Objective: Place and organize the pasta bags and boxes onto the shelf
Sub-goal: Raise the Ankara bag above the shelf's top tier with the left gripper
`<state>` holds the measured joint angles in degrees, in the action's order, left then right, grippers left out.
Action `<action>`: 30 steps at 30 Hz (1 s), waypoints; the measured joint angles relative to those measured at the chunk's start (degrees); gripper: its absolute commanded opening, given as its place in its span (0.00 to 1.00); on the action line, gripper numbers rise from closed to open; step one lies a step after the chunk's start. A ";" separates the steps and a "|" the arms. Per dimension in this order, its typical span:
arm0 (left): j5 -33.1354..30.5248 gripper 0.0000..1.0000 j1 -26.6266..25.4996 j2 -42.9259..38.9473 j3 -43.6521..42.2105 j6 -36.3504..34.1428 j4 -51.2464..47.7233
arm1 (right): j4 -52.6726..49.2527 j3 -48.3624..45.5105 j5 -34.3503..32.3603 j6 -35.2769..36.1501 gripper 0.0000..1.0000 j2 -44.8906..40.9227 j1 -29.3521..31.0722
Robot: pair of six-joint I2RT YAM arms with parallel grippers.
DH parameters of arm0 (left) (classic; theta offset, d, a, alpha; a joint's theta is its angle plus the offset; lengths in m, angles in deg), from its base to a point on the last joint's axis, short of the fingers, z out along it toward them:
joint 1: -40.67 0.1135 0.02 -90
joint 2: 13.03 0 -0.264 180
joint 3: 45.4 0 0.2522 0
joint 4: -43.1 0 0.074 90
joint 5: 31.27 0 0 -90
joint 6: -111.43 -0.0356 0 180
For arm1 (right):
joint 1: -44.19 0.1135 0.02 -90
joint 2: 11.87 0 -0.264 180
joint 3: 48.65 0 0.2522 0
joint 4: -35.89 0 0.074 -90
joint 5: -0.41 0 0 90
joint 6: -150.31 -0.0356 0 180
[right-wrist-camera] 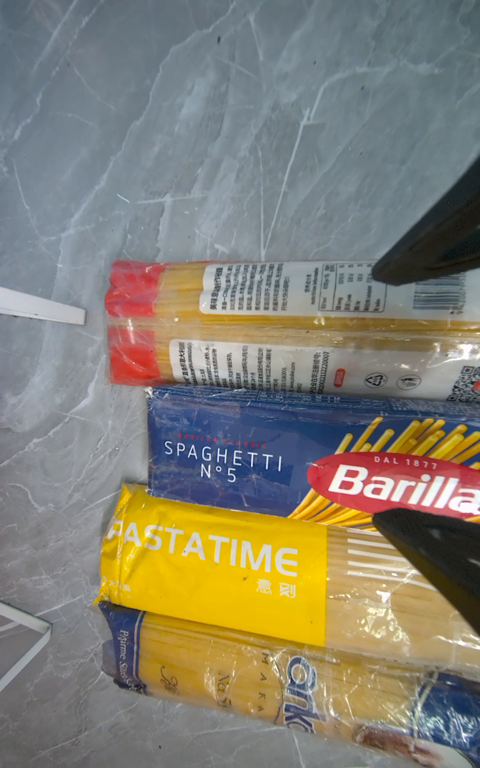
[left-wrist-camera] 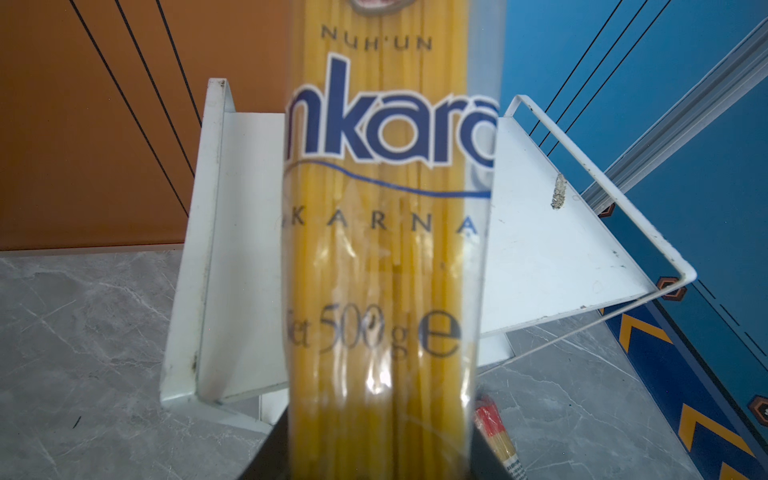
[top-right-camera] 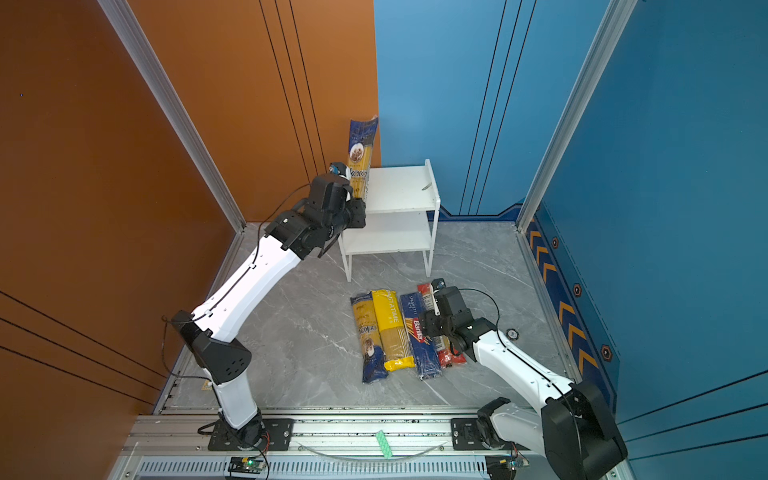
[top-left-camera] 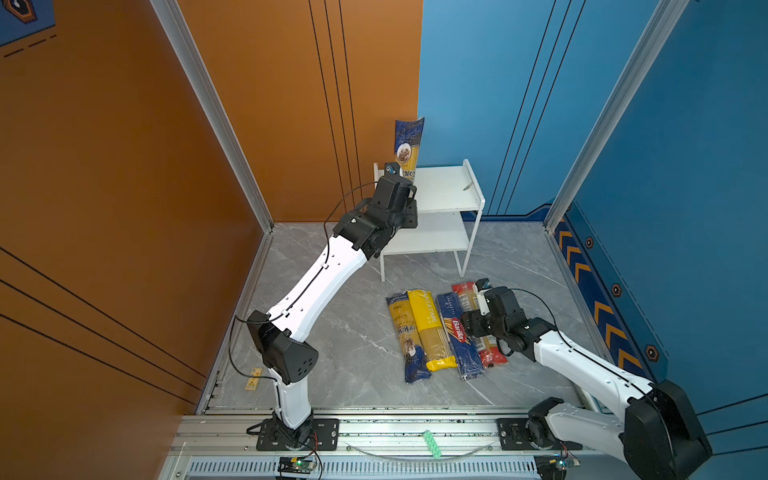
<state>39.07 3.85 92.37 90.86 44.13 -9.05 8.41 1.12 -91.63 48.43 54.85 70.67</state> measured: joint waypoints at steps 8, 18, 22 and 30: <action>-1.31 0.00 -0.02 1.07 0.11 0.00 -0.02 | 0.44 -0.35 0.52 -0.02 0.83 -0.02 -0.04; -2.54 0.00 -0.48 1.46 0.11 0.00 -0.09 | 0.85 -0.52 0.55 -0.02 0.83 -0.37 -0.15; -3.21 0.00 -0.55 1.64 0.11 0.00 -0.09 | 0.85 -0.63 0.55 -0.02 0.84 -0.79 -0.20; -4.39 0.00 -0.72 2.32 0.11 0.00 -0.09 | 0.85 -0.85 0.55 -0.02 0.84 -1.09 -0.24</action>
<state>34.68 3.13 94.69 90.97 44.13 -9.14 9.26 0.27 -91.08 48.40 53.76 70.43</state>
